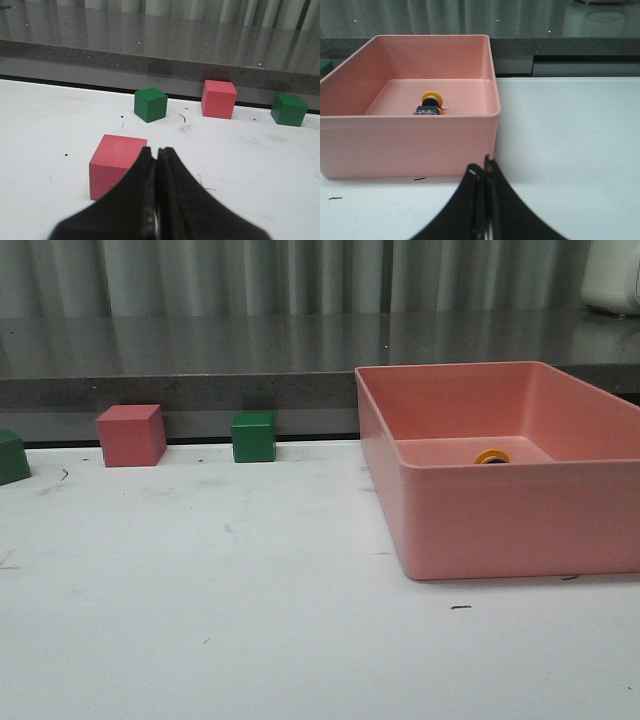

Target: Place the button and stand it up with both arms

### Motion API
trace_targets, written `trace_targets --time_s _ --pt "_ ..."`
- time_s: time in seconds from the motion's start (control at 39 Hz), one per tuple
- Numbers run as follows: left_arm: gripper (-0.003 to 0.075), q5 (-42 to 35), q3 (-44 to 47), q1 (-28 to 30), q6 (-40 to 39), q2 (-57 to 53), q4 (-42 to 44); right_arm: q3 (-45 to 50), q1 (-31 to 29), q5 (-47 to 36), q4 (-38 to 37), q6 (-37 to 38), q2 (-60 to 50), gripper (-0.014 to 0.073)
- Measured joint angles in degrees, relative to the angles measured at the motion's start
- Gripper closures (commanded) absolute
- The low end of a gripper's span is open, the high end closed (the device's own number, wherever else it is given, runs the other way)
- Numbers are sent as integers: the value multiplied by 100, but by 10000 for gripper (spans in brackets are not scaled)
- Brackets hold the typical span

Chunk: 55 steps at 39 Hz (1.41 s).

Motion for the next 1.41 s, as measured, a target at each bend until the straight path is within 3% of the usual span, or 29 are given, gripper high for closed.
trace_targets --time_s 1.05,1.18,1.41 --pt "741 -33 0 -33 0 0 0 0 0 0 0 0 0 661" --pt "741 -480 0 -36 0 0 12 0 0 0 0 0 0 661" --pt "741 -1980 0 -36 0 0 12 0 0 -217 0 0 0 661"
